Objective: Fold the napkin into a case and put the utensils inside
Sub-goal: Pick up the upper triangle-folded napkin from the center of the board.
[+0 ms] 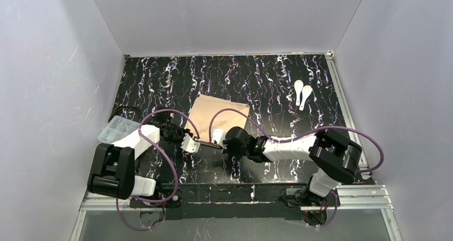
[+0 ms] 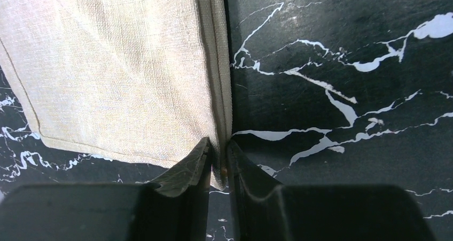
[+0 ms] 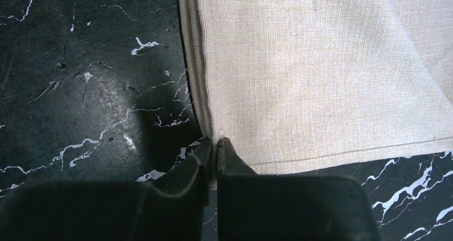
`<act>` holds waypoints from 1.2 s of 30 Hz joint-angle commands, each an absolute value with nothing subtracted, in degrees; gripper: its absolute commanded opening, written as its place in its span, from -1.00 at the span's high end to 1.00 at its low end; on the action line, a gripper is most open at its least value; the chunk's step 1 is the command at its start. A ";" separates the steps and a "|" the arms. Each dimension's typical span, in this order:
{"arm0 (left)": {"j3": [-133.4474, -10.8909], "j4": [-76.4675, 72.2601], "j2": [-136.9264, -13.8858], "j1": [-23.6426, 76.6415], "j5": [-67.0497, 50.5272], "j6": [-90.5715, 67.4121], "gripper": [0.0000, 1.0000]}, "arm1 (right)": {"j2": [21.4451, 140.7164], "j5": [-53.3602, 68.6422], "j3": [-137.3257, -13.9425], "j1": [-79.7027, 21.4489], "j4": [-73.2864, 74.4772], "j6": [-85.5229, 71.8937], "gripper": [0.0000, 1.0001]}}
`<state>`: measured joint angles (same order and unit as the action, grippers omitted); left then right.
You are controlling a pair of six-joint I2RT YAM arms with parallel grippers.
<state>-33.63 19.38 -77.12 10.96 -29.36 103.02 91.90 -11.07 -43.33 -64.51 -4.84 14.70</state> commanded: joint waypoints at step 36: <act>-35.91 31.46 -74.53 12.30 -29.16 104.75 -0.38 | 92.13 12.42 -55.15 -53.18 12.72 5.58 0.97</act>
